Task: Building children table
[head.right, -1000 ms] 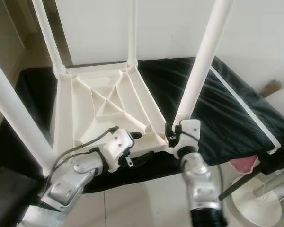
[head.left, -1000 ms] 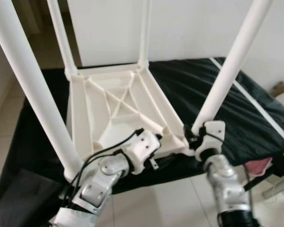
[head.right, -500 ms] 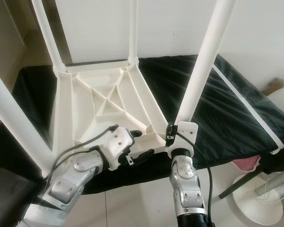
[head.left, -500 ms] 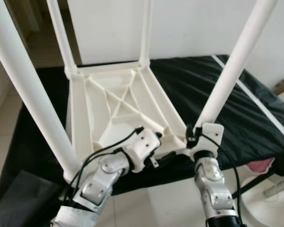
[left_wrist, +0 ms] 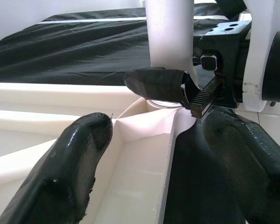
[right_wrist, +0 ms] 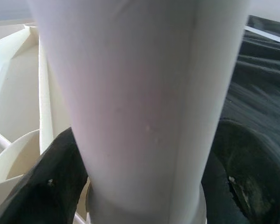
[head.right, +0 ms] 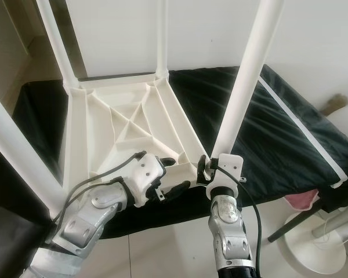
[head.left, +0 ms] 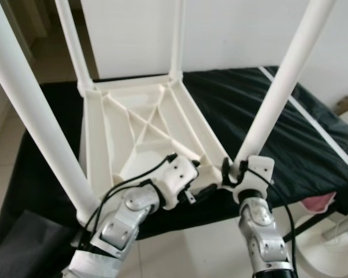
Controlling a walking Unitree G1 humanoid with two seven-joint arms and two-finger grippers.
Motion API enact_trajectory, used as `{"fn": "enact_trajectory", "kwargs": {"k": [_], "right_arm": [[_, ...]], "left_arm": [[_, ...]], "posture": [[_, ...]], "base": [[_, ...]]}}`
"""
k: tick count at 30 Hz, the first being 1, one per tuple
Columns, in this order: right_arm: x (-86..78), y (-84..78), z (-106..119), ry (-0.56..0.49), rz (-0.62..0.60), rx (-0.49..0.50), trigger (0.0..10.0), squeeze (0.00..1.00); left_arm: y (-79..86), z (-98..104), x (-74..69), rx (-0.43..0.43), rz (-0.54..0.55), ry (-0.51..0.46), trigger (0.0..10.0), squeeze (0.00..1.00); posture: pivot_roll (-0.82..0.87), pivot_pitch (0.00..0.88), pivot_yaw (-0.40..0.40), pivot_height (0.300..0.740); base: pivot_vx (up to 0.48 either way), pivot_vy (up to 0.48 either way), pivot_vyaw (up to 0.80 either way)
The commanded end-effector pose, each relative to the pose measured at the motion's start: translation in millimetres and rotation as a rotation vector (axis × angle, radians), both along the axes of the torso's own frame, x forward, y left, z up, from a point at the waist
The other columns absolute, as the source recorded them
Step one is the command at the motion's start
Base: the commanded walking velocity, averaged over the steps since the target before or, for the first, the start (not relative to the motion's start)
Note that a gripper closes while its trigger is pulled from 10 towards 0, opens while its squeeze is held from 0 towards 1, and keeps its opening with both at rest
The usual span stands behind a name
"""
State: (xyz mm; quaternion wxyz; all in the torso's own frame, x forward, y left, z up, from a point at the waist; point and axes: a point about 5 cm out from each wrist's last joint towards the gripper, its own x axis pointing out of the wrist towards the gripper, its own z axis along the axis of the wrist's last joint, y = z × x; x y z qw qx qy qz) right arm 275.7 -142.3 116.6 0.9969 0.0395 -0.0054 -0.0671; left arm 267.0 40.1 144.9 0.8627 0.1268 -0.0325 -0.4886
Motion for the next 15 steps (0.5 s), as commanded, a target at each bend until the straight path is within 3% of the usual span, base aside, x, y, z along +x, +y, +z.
{"fn": "enact_trajectory", "kwargs": {"k": [1,9,10,11,15], "right_arm": [[0.1,-2.7,3.3,-0.020,0.011,0.005,10.0,1.00],[-0.9,-18.7,8.8,-0.056,0.101,-0.052,10.0,1.00],[-1.5,-19.7,8.6,-0.061,0.128,-0.067,10.0,0.41],[-2.1,-20.4,7.9,-0.062,0.146,-0.074,10.0,0.00],[-2.6,-19.9,7.4,-0.066,0.187,-0.081,10.0,0.00]], "left_arm": [[-0.7,0.3,1.3,0.004,0.011,-0.009,10.0,0.00],[-0.7,0.8,-0.4,-0.001,-0.014,-0.007,10.0,0.00],[-0.9,0.7,-0.8,-0.003,-0.019,-0.006,10.0,0.00],[-1.3,0.0,-1.6,-0.001,-0.028,-0.001,10.0,0.00],[-2.1,-1.9,-2.7,0.020,-0.036,-0.009,10.0,0.00]], "posture": [[-0.04,0.023,-0.044,0.740],[-0.05,0.030,-0.044,0.740],[-0.05,0.030,-0.044,0.740],[-0.05,0.031,-0.046,0.740],[-0.05,0.030,-0.048,0.740]], "base": [[0.000,0.000,0.00],[0.000,0.000,0.00],[0.000,0.000,0.00],[0.000,0.000,0.00],[0.000,0.000,0.00]]}}
